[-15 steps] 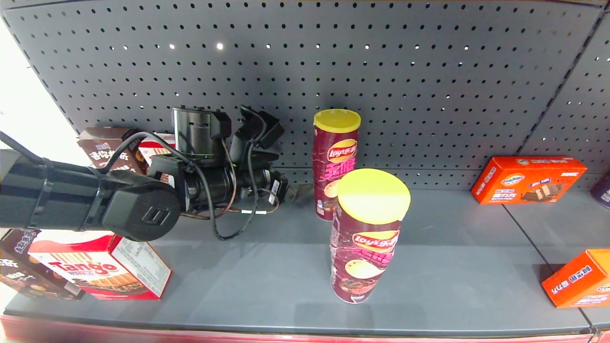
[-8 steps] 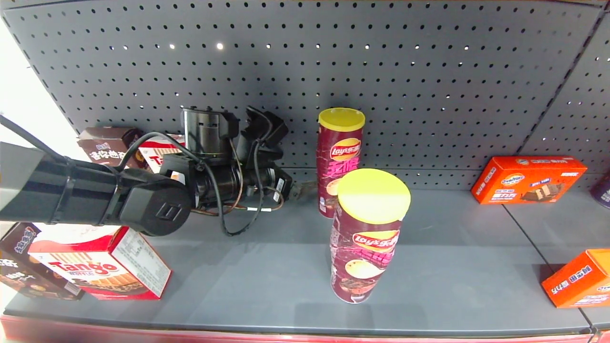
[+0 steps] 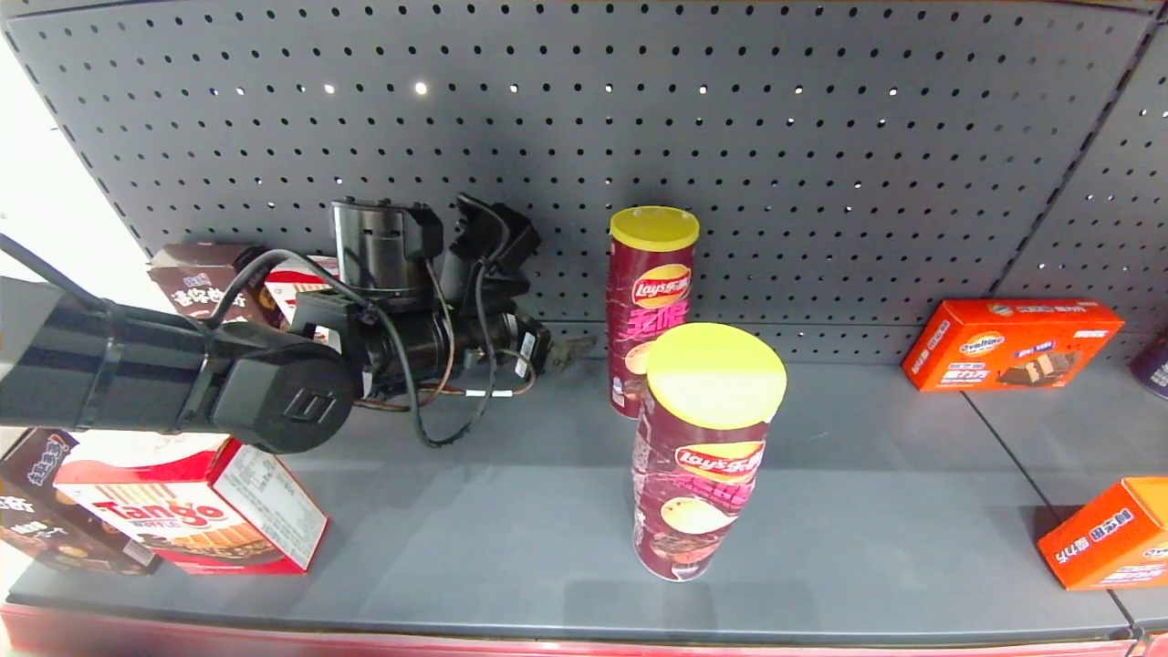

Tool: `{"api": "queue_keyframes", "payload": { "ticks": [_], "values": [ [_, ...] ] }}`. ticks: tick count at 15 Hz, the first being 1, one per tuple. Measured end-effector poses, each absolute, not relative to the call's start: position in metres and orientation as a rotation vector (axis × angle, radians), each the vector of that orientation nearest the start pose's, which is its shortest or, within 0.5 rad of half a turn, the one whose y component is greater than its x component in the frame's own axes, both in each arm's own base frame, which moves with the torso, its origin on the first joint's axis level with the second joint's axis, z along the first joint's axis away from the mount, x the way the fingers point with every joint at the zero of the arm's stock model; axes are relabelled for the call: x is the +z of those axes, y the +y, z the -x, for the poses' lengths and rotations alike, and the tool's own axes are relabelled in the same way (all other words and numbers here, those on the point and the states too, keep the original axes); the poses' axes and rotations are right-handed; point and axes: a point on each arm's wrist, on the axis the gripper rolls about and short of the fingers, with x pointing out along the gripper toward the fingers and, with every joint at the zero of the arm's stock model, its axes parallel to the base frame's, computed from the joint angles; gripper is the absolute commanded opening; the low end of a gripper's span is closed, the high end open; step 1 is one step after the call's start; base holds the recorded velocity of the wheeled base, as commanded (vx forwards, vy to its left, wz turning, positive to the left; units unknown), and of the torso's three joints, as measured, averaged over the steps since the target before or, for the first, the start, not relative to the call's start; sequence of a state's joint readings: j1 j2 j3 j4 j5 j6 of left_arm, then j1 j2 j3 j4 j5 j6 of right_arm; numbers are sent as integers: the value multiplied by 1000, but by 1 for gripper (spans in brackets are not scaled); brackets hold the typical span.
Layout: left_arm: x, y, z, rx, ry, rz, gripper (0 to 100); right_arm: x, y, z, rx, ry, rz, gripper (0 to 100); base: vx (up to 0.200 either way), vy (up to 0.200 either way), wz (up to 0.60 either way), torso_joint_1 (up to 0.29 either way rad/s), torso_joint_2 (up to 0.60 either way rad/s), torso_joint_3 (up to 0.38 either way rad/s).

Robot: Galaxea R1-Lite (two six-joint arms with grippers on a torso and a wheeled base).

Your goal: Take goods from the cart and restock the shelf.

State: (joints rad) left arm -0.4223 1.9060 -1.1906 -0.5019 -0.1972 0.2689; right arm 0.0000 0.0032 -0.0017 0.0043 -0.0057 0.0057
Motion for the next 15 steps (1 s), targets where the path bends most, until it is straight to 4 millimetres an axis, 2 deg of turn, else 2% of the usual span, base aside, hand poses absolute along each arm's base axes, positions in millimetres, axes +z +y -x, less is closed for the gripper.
{"api": "queue_keyframes", "payload": {
  "ticks": [3,6,10,12,13,15],
  "values": [
    [226,-146,-323,-594,82,-278,100,76,0,23,-6,6,-6,100,0,0,0,0,0,0],
    [248,-132,-284,-568,25,-271,100,76,0,23,-6,6,-6,100,0,0,0,0,0,0],
    [266,-102,-212,-518,-40,-238,100,76,0,23,-6,6,-6,100,0,0,0,0,0,0],
    [270,-82,-169,-504,-93,-207,100,76,0,23,-6,6,-6,100,0,0,0,0,0,0],
    [270,-71,-146,-498,-123,-194,100,76,0,23,-6,6,-6,100,0,0,0,0,0,0],
    [255,-49,-99,-488,-172,-165,100,76,0,23,-6,6,-6,100,0,0,0,0,0,0]
  ]
}}
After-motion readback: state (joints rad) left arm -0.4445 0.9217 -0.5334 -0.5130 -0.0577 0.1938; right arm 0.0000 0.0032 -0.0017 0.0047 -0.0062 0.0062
